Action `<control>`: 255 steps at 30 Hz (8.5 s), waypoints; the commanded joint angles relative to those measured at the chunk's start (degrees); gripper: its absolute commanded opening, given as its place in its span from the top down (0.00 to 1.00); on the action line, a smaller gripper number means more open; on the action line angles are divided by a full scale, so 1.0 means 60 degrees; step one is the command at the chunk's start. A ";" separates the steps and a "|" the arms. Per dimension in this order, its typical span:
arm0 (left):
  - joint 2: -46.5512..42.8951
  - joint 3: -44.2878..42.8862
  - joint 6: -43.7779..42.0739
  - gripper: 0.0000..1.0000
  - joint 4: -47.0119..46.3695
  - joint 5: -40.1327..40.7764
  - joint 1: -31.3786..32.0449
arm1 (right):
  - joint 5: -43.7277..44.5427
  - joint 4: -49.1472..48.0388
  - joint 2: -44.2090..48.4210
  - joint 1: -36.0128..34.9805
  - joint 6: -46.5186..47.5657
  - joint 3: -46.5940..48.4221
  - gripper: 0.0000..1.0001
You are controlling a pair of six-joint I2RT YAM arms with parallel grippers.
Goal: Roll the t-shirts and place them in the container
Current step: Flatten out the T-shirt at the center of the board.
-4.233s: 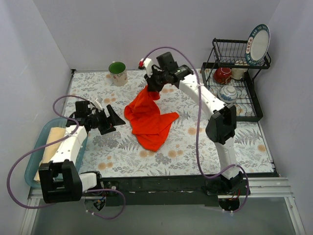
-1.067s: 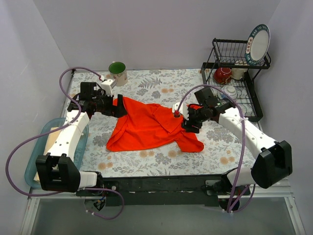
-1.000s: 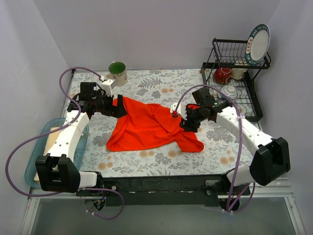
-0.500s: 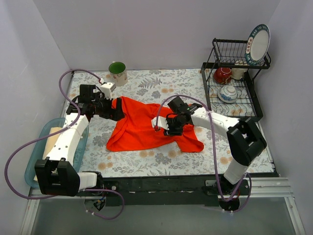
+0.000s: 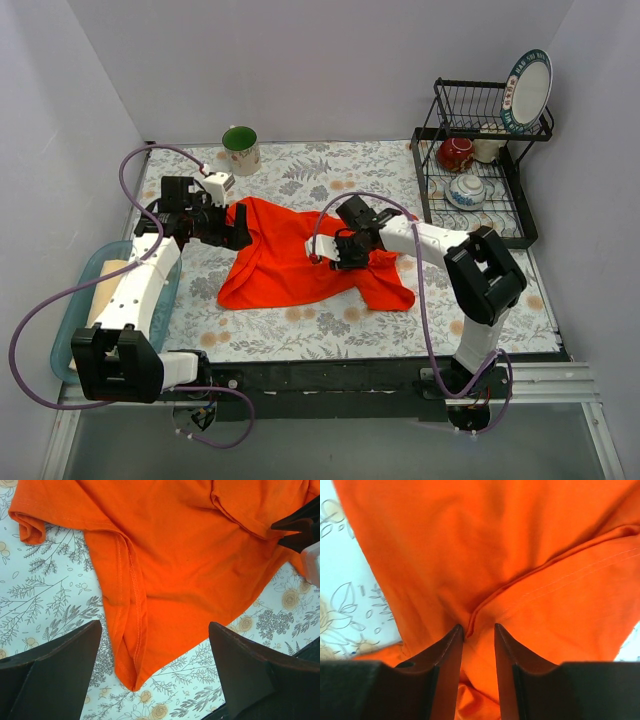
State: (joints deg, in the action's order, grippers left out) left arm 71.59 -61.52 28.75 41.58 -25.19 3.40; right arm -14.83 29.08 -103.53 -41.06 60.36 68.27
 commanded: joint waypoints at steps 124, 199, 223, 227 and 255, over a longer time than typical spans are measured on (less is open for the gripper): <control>0.0490 0.0000 -0.6514 0.15 0.2293 -0.0679 -0.0860 | -0.2465 0.4561 -0.0545 0.3120 -0.2701 0.6581 0.99; 0.0006 -0.5742 -0.0456 1.00 -0.1847 0.4080 0.0415 | 0.1622 -0.1463 0.3249 0.5173 -0.6164 0.7679 0.99; -0.1750 -0.8893 -0.1071 1.00 -0.2463 0.4726 0.0181 | 0.0217 -0.1463 0.6823 0.5173 -0.6207 0.8236 0.99; -0.2497 -0.8922 -0.0998 1.00 -0.2404 0.4565 0.0049 | 0.0040 -0.1478 0.7861 0.5158 -0.6791 0.8075 0.99; -0.1665 -0.3041 -0.0676 1.00 -0.2916 0.1885 -0.0347 | -0.1878 -0.2151 0.6020 0.6126 -0.8902 0.4709 0.99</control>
State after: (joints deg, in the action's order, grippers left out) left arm 59.16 -89.10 23.59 23.73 -9.06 1.61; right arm -22.61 16.47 -63.53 -4.08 11.05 102.85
